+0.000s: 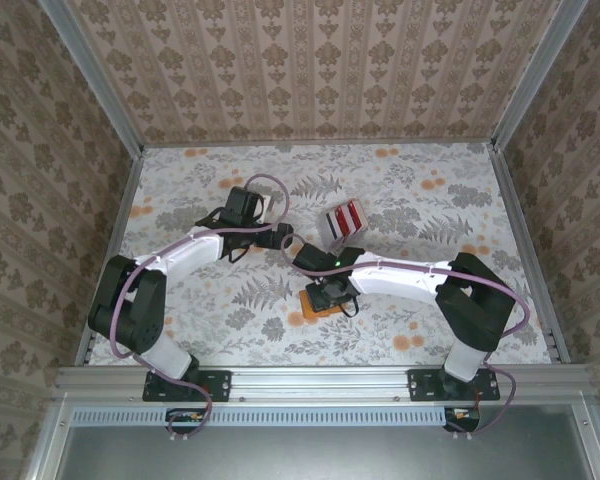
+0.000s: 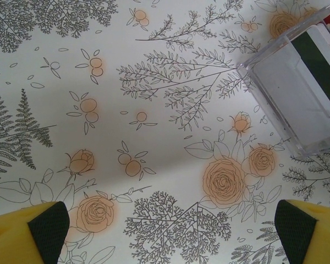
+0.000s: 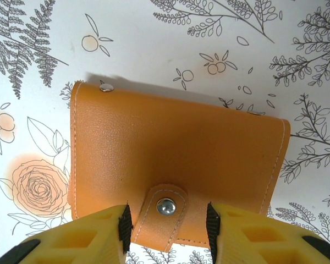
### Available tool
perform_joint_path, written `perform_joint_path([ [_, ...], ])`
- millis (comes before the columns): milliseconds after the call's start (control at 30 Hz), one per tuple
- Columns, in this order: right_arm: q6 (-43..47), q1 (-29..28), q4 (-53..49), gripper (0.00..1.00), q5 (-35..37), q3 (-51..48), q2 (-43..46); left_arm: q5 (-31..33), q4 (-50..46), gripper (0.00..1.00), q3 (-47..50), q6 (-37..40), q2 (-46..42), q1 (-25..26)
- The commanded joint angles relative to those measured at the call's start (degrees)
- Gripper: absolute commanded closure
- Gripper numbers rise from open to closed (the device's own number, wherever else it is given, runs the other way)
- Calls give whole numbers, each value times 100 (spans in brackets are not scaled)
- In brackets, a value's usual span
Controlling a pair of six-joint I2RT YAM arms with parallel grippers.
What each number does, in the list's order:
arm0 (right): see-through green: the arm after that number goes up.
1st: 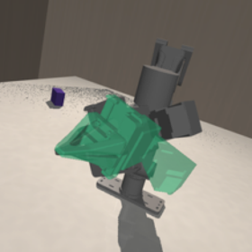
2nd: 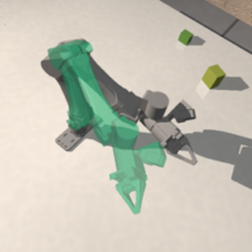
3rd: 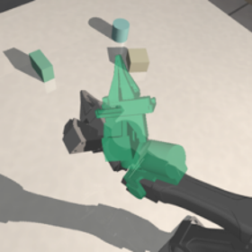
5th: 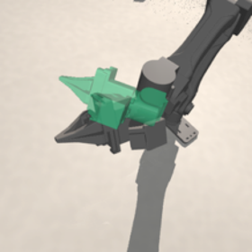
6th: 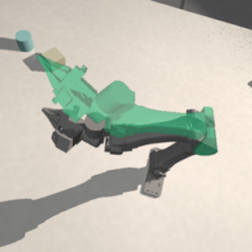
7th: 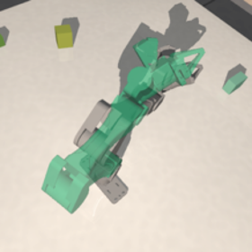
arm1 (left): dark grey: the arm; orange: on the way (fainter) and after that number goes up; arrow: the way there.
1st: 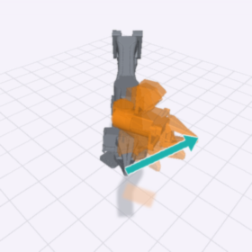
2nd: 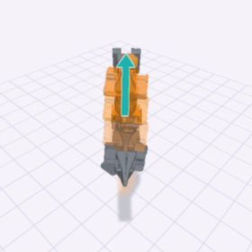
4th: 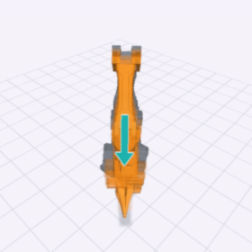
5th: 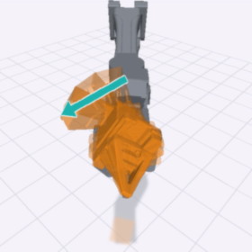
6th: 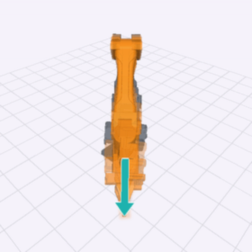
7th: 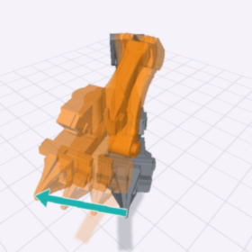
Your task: Put the credit cards into the card holder
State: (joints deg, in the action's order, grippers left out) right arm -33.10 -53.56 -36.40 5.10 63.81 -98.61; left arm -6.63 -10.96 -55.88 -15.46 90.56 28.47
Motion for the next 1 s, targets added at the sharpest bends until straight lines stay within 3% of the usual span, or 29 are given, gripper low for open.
perform_joint_path([
  [0,-110,-56,-108,57,-106,-38,-94,81,7,0,69,-120,-214,-8],
  [300,-188,-137,226,63,131,-245,-408,150,-5,0,228,-124,-368,-7],
  [367,-141,-120,179,69,164,-195,-566,181,-90,0,211,-115,-393,-8],
  [433,-88,-109,176,86,186,-155,-592,237,-128,0,238,-122,-481,0],
  [533,40,-62,314,98,208,-150,-438,289,-58,0,344,-126,-607,-7],
  [800,1260,219,458,97,680,413,171,164,-61,0,443,-284,-835,-4],
  [967,1750,617,1124,97,443,400,614,95,-164,0,428,-316,-1063,-15],
])
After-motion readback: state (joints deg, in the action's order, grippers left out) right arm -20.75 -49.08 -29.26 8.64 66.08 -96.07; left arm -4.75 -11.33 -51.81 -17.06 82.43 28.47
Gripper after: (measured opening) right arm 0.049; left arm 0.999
